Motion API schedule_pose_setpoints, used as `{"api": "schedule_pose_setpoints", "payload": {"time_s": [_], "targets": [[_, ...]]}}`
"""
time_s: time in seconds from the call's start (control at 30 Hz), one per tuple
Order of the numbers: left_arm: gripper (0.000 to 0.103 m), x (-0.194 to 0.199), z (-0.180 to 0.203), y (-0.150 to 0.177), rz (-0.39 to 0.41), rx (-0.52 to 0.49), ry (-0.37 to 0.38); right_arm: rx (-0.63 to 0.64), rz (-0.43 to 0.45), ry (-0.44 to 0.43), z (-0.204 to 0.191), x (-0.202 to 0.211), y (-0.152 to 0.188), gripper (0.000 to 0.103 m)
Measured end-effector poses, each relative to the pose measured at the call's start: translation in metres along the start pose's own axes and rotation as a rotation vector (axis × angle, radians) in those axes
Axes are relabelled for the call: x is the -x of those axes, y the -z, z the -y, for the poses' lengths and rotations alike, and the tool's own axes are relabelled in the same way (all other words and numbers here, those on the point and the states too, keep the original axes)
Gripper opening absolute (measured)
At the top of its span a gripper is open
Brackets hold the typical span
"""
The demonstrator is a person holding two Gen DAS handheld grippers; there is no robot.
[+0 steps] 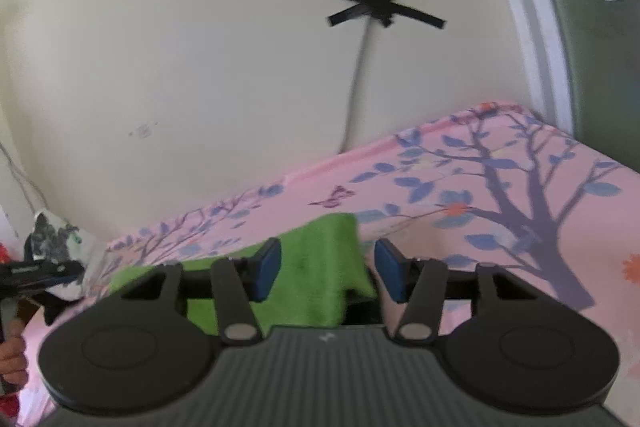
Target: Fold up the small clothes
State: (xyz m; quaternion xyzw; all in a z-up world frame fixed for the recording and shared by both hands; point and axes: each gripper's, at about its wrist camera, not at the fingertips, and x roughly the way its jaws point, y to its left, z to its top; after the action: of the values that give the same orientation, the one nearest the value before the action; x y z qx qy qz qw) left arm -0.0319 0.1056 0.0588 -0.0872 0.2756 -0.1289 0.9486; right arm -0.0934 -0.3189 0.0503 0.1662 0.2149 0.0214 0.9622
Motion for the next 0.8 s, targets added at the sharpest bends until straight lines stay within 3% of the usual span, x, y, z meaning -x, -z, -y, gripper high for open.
{"api": "schedule_pose_setpoints", "payload": {"time_s": [0.1,0.17,0.2,0.27,0.33,0.4,0.43,0.53,0.63,0.73,0.77,0.8], "targets": [[0.037,-0.027,0.02,0.013,-0.079,-0.025,0.05,0.012,-0.06,-0.011,-0.002,-0.015,0.011,0.044],[0.037,-0.047,0.026,0.028,-0.144,-0.06,0.043,-0.021,-0.187,0.043,0.01,-0.035,0.024,0.044],[0.037,-0.052,0.027,0.035,-0.14,-0.09,0.023,-0.022,-0.168,0.08,0.017,-0.032,0.028,0.049],[0.037,-0.048,0.031,0.043,-0.115,-0.15,0.009,-0.05,-0.189,0.071,0.023,-0.025,0.023,0.044],[0.036,-0.039,0.027,0.039,-0.137,-0.129,0.01,-0.084,-0.161,0.049,0.027,-0.007,0.014,0.047],[0.038,-0.022,0.012,0.029,-0.106,-0.04,0.05,-0.081,-0.099,0.041,0.026,0.013,0.005,0.056],[0.038,-0.014,0.004,0.023,-0.088,0.005,0.066,-0.101,-0.068,0.017,0.026,0.023,-0.002,0.063],[0.035,-0.003,-0.016,0.005,-0.069,0.136,0.162,-0.135,-0.035,-0.098,0.012,0.025,-0.02,0.055],[0.034,-0.018,-0.01,-0.009,-0.096,0.173,0.219,-0.131,-0.067,-0.263,-0.024,-0.01,-0.037,0.054],[0.035,-0.048,0.007,-0.008,-0.11,0.087,0.146,-0.081,-0.164,-0.326,-0.063,-0.068,-0.033,0.053],[0.032,-0.067,0.01,-0.002,-0.147,0.045,0.075,-0.09,-0.217,-0.326,-0.068,-0.087,-0.024,0.053],[0.021,-0.083,0.007,0.007,-0.184,0.037,0.047,-0.123,-0.303,-0.319,-0.068,-0.108,-0.009,0.053]]}}
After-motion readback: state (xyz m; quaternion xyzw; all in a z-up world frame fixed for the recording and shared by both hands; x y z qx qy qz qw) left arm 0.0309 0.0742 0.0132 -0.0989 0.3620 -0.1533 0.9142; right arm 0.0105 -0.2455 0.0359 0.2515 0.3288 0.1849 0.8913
